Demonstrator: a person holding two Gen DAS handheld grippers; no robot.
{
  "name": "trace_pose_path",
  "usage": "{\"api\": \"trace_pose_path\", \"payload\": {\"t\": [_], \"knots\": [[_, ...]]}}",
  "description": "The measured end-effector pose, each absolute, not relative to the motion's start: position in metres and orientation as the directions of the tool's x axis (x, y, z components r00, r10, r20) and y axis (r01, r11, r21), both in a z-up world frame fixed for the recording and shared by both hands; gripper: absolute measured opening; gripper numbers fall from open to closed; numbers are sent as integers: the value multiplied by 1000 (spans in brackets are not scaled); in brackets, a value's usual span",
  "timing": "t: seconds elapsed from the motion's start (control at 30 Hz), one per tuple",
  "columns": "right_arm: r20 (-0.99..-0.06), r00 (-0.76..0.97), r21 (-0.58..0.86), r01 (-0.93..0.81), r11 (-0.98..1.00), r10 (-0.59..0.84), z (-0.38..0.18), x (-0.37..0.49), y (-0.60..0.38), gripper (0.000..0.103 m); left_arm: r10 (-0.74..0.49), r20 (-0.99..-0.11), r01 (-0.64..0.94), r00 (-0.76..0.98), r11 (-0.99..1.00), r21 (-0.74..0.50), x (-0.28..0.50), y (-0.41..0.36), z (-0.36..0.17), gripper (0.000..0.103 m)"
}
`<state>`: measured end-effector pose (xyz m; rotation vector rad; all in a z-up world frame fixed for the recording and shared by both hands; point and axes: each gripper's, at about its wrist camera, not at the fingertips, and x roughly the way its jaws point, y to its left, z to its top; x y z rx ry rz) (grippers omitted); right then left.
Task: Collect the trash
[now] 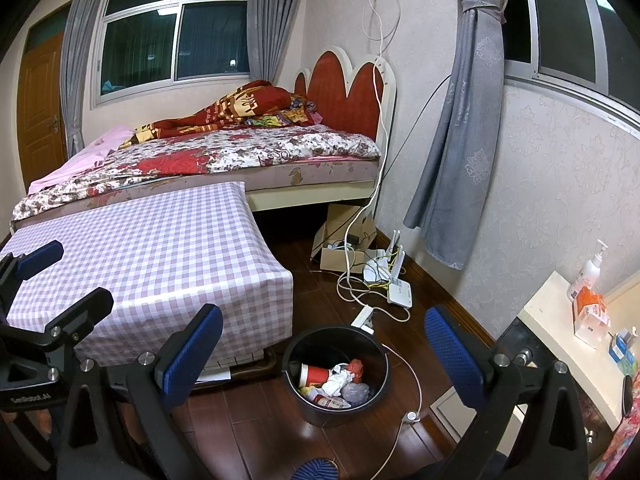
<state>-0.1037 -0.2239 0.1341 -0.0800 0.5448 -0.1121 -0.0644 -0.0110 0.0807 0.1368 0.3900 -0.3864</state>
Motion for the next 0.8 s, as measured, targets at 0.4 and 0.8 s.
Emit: {"api": "trace_pose_path", "payload": {"t": [0.4,0.8], "knots": [[-515,848,-106,85,991,-128,133,-104,-225,102,-337,-384,390,860,918,68,-66,-9,80,102],[-521,844,-108,81,991,-125,128,-106,-226,102,-360,-370,406,856,912,51,-68,-1,80,102]]}}
